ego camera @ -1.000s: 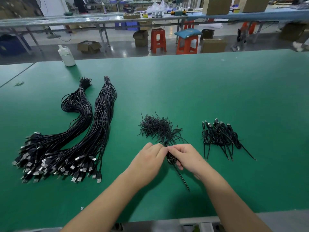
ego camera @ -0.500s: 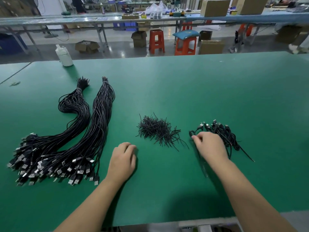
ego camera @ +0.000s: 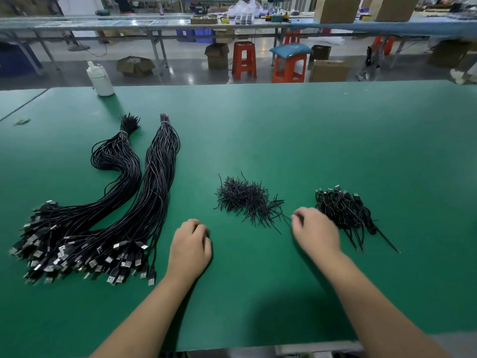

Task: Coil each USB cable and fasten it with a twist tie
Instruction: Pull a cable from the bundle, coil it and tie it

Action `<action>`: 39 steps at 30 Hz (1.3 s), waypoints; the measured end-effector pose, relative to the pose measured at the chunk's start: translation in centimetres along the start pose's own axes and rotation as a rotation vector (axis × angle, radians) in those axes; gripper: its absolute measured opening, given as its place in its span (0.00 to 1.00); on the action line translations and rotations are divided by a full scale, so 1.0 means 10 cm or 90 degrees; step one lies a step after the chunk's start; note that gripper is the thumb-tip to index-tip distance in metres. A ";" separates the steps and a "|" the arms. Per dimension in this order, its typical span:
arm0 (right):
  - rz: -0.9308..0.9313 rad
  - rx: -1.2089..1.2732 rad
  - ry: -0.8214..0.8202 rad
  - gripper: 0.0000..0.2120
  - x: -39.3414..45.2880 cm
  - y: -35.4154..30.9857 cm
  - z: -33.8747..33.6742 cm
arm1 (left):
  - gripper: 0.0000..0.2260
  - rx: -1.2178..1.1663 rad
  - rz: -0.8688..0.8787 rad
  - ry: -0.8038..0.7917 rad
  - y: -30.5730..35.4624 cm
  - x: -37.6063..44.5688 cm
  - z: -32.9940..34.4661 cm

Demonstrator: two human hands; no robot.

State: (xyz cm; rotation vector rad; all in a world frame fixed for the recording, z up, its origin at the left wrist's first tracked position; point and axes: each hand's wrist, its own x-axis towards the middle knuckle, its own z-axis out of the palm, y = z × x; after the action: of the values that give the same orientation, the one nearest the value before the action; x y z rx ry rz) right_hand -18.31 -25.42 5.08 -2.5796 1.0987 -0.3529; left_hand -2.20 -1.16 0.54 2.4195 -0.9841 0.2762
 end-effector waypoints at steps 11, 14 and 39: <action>-0.049 0.023 0.046 0.16 -0.41 -0.25 0.62 | 0.04 0.032 -0.022 0.014 -0.02 0.00 0.01; -0.059 0.017 0.047 0.17 -0.41 -0.25 0.62 | 0.05 0.031 -0.050 0.005 -0.02 0.00 0.01; -0.029 0.048 0.070 0.16 -0.49 -0.28 0.60 | 0.17 0.357 -0.023 -0.400 -0.67 0.33 -0.72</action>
State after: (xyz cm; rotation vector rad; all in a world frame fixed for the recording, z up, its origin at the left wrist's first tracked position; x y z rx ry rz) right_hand -17.74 -18.83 0.16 -2.5483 1.0441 -0.5431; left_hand 4.85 4.73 5.31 3.1304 -1.2415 -0.2891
